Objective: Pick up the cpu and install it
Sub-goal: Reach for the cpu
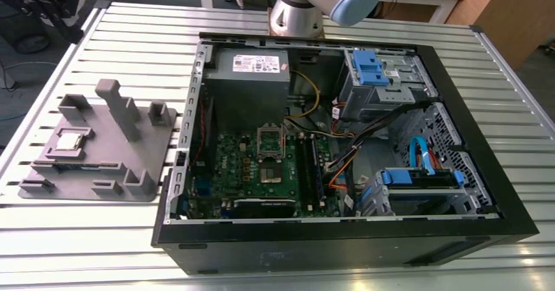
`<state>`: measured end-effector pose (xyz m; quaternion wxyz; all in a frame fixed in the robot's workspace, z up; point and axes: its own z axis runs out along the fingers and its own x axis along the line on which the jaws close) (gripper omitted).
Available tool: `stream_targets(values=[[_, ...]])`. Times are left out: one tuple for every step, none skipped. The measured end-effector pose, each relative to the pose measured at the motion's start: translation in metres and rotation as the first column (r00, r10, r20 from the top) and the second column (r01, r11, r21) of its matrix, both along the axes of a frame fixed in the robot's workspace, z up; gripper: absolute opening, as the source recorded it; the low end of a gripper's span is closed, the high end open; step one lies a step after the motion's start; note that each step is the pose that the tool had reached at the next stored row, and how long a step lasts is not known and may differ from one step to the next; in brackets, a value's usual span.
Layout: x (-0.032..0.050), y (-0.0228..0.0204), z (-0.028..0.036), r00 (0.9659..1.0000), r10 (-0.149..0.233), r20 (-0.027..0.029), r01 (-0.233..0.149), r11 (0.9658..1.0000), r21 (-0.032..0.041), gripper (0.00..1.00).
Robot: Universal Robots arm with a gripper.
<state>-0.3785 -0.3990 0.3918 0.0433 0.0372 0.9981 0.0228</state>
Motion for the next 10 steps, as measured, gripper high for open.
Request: stream_targets(values=[[-0.0006, 0.0, 0.0, 1.0, 0.0, 0.0, 0.0, 1.0, 0.0, 0.11], [-0.0011, 0.0, -0.0001, 1.0, 0.0, 0.0001, 0.0, 1.0, 0.0001, 0.11], [-0.0017, 0.0, 0.0, 1.0, 0.0, 0.0001, 0.0, 1.0, 0.0, 0.11], [-0.0026, 0.0, 0.0, 1.0, 0.0, 0.0, 0.0, 1.0, 0.0, 0.11], [-0.0033, 0.0, 0.0, 1.0, 0.0, 0.0001, 0.0, 1.0, 0.0, 0.11], [-0.0041, 0.0, -0.0001, 1.0, 0.0, 0.0001, 0.0, 1.0, 0.0, 0.11], [-0.0047, 0.0, 0.0, 1.0, 0.0, 0.0, 0.0, 1.0, 0.0, 0.11], [-0.0054, 0.0, 0.0, 1.0, 0.0, 0.0001, 0.0, 1.0, 0.0, 0.11], [-0.0061, 0.0, 0.0, 1.0, 0.0, 0.0, 0.0, 1.0, 0.0, 0.11], [-0.0069, 0.0, 0.0, 1.0, 0.0, 0.0, 0.0, 1.0, 0.0, 0.11]])
